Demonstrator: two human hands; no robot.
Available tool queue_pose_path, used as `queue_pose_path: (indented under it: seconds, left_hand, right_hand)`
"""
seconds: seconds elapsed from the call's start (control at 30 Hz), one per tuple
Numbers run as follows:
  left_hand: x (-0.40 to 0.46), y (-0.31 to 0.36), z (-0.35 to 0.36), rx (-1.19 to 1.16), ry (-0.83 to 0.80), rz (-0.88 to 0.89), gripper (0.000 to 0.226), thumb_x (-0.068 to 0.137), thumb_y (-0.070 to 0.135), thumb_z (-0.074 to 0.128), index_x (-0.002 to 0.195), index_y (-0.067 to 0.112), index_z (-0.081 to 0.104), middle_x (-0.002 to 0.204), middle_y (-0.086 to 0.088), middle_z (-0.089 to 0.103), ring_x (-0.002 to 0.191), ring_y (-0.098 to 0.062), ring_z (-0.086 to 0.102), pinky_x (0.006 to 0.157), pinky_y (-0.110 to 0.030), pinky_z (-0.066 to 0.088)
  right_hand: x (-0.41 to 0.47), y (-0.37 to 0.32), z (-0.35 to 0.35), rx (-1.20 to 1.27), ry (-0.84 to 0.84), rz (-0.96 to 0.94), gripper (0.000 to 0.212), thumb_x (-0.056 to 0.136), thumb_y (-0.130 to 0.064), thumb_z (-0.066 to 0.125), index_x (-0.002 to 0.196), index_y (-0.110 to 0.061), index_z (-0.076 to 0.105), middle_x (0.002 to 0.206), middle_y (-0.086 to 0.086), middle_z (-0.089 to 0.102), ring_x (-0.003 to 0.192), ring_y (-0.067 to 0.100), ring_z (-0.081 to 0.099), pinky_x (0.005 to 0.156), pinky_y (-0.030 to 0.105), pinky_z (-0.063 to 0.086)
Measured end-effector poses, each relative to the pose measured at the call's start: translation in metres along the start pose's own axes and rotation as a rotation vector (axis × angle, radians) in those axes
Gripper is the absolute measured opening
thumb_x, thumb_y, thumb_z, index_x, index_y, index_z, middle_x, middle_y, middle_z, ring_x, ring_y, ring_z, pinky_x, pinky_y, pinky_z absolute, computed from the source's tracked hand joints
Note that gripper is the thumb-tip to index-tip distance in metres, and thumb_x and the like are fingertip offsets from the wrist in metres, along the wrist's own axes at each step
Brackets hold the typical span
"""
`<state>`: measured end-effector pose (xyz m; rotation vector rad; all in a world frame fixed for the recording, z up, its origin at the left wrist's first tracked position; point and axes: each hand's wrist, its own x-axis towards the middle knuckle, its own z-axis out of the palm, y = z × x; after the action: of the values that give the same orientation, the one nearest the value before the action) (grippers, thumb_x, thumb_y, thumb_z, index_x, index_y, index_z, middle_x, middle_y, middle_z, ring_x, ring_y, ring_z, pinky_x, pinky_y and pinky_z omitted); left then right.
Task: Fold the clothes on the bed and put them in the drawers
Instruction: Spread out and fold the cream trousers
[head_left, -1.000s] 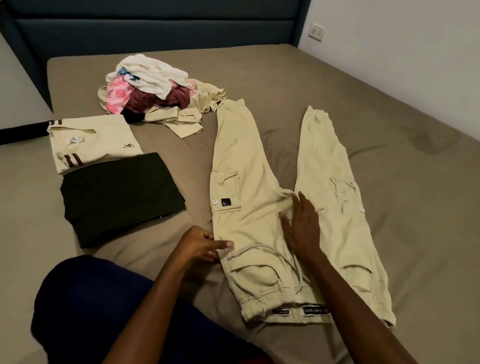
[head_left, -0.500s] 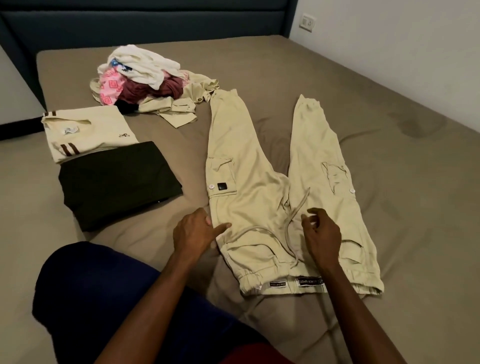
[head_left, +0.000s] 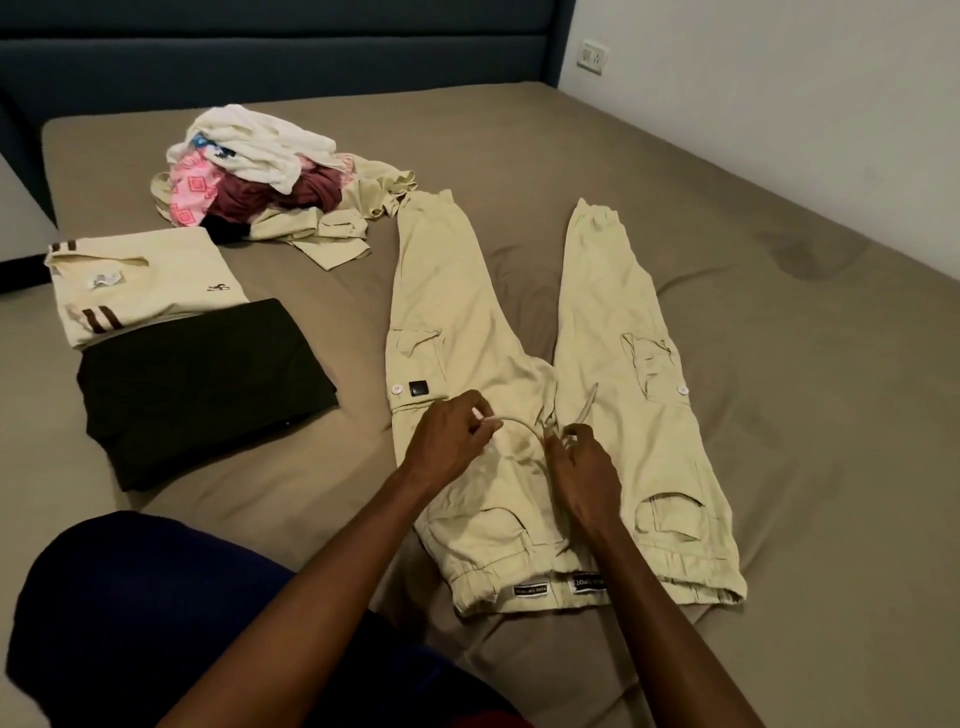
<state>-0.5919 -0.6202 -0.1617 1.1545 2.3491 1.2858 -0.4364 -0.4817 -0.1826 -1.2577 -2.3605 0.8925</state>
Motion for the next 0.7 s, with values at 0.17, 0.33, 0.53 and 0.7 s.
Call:
queue_pose_path:
  seconds: [0.17,0.33,0.53,0.7]
  left_hand:
    - [0.034,0.026,0.024,-0.089,-0.200,0.091,0.083,0.093,-0.005,0.057,0.163,0.018,0.018,0.147,-0.012,0.056,0.124,-0.019,0.064,0.095,-0.007,0.045]
    - [0.016,0.003,0.018,-0.186,0.027,0.009,0.068,0.096,0.005,0.059,0.155,0.030,0.036,0.125,0.000,0.068,0.109,-0.015,0.069,0.093,-0.035,0.057]
    - [-0.040,-0.045,-0.033,0.197,0.496,-0.240,0.040,0.095,0.012,0.062,0.133,0.022,0.057,0.103,-0.001,0.072,0.086,-0.024,0.068,0.073,-0.033,0.051]
    - [-0.032,-0.042,-0.029,0.122,0.564,-0.354,0.034,0.091,0.008,0.063,0.124,0.015,0.058,0.094,-0.006,0.072,0.084,-0.028,0.067,0.070,-0.032,0.047]
  right_hand:
    - [0.006,-0.003,0.004,0.069,0.063,-0.021,0.073,0.080,-0.041,0.079,0.140,-0.028,0.040,0.083,-0.008,0.068,0.079,0.020,0.067,0.074,0.040,0.056]
    - [0.043,0.018,-0.022,0.266,0.258,0.114,0.066,0.076,-0.009,0.079,0.136,-0.015,0.052,0.075,-0.009,0.065,0.081,0.026,0.068,0.084,0.045,0.056]
    - [0.087,0.041,-0.055,0.052,0.049,0.018,0.055,0.080,-0.040,0.086,0.125,-0.015,0.064,0.079,-0.005,0.073,0.080,0.021,0.072,0.081,0.038,0.056]
    - [0.046,0.013,-0.020,-0.143,0.069,-0.087,0.092,0.072,-0.071,0.078,0.141,-0.020,0.046,0.114,0.005,0.067,0.107,0.027,0.064,0.085,0.041,0.055]
